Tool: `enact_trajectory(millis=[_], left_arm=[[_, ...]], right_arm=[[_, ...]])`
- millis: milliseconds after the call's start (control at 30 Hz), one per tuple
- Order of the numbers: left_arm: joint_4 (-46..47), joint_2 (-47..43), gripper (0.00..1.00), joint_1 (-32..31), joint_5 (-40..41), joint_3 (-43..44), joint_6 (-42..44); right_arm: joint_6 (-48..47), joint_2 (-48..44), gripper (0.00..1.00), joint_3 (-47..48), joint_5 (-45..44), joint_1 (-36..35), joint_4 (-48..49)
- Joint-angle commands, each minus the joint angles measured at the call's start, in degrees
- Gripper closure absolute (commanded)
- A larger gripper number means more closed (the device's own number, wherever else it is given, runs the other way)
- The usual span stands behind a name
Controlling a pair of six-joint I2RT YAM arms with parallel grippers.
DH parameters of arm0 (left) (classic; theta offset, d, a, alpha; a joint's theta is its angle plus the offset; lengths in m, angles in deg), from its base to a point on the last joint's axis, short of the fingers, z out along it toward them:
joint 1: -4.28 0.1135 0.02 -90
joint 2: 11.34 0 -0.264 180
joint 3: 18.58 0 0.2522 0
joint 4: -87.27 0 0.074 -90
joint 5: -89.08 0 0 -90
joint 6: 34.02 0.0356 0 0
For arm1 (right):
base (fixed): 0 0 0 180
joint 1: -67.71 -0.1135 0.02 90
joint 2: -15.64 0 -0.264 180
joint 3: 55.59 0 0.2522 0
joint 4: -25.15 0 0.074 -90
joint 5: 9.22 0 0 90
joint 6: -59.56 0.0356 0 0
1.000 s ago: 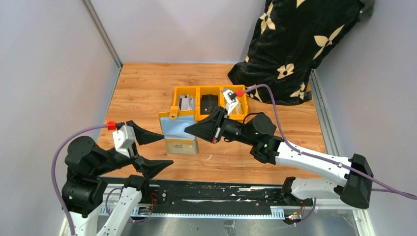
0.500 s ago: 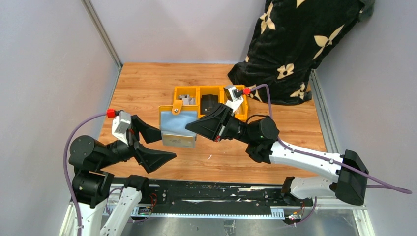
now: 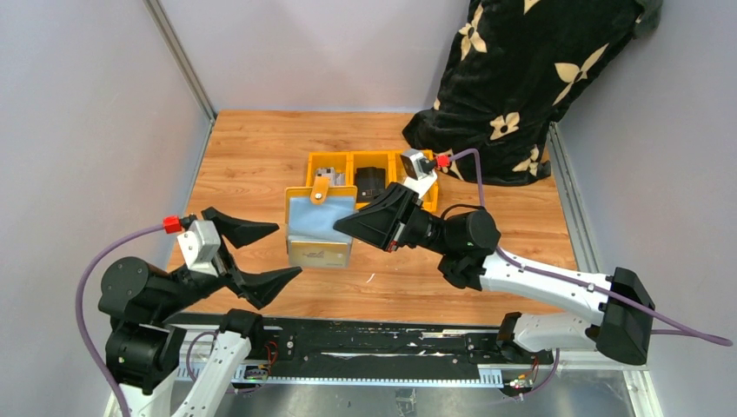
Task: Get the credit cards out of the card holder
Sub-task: Remove the credit card from the card holder.
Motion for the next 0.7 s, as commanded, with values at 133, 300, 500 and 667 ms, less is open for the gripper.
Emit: enact_trajectory(millis=[133,300,500,667], left_arm=[[-0.62,-0.62,0.00,0.00,-3.02,1.14,1.73],[18.99,0.50,0.00,0.00,-22.93,-6.09,-22.67],[21.57,0.17,0.07,0.00,-23.15,-8.67,-26.48],[19.39,0.45,0.47,0.00,-15.41,-11.02,-28.57]], right_arm=[[2.93,1.79,1.00,1.82,3.16,0.54,7.06],[3.35,3.20,1.00,2.94,3.57,0.48,8.49],[1.37,2.44,1.00,3.26,2.37,0.25,8.17],[-1.25,2.89,1.00,3.34,2.21,-0.84,7.94]])
